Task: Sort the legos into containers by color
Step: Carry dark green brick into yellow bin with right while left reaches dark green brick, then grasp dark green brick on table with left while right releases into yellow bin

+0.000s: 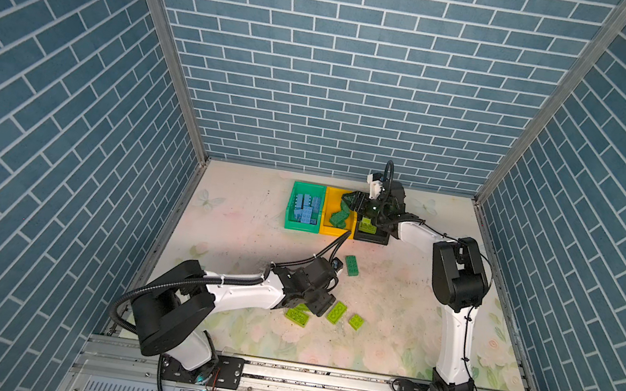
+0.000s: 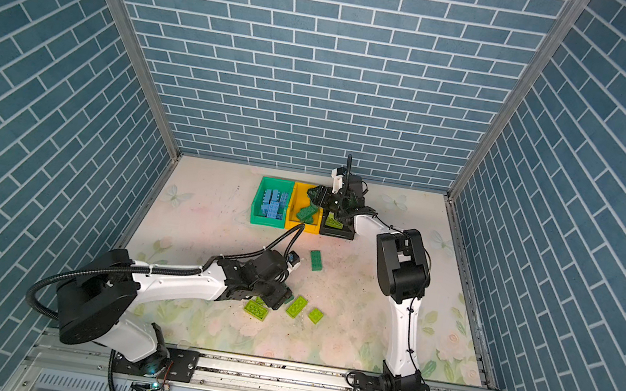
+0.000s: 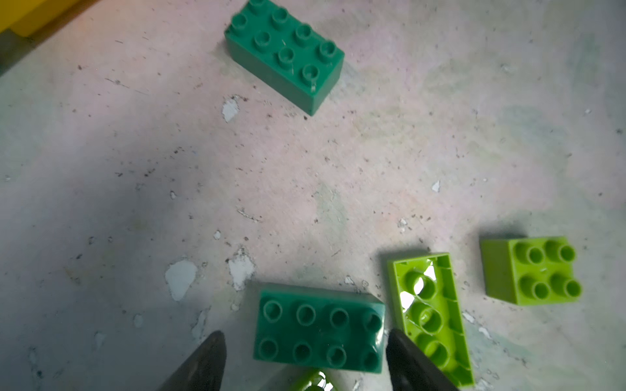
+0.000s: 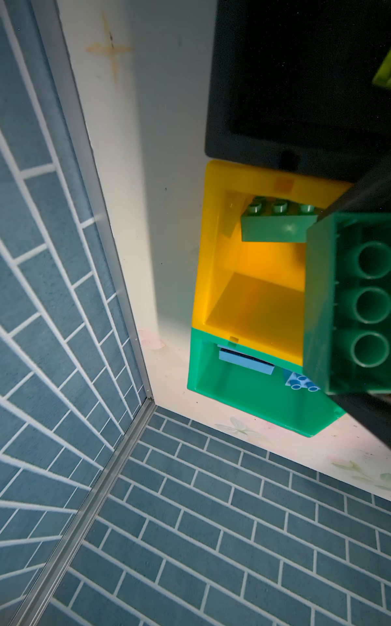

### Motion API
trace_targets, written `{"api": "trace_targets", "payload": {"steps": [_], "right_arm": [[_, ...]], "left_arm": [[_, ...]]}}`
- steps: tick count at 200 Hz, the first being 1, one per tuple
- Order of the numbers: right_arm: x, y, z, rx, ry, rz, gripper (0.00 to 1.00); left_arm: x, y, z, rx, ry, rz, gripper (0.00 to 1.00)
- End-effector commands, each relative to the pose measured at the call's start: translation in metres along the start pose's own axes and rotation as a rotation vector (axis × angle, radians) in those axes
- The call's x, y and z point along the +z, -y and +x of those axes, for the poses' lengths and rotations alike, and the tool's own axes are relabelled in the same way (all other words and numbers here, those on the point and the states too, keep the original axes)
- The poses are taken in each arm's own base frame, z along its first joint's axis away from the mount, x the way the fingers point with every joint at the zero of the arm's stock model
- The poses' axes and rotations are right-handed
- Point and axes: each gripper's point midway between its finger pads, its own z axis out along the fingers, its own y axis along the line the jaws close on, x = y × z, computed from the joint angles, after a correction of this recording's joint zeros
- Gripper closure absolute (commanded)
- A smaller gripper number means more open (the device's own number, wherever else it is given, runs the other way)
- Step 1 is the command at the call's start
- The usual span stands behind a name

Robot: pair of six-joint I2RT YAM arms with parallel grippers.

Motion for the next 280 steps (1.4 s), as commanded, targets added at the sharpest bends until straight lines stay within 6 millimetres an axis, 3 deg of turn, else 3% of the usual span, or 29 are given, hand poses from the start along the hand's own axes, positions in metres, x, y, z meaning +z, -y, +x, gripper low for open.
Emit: {"api": "trace_targets", "payload": {"steps": [1, 83, 132, 217, 246, 280], "right_arm": [[0.003, 0.001, -0.004, -0.036, 0.002, 0.016, 0.33], [0.008, -0.006, 0.001, -0.083, -0.025, 0.029, 0.19], [0.003, -0.012, 0.001, -0.088, -0.025, 0.024, 0.18], [-0.010, -0.017, 0.004, -0.082, -0.011, 0.023, 0.19], [-0.015, -0.018, 0.005, -0.079, -0.006, 0.022, 0.19], [-0.019, -0.019, 0.005, -0.078, -0.004, 0.023, 0.20]], "left_arm": [[0.001, -0.001, -0.004, 0.048, -0.007, -0.036, 0.22], [0.004, -0.004, -0.001, 0.076, -0.023, -0.061, 0.21], [0.004, 0.000, -0.002, 0.085, -0.009, -0.048, 0.21], [0.017, -0.036, -0.005, -0.023, -0.029, -0.184, 0.21], [0.011, -0.054, -0.012, -0.109, -0.021, -0.196, 0.21], [-0.005, -0.049, -0.027, -0.150, 0.007, -0.159, 0.21]]}}
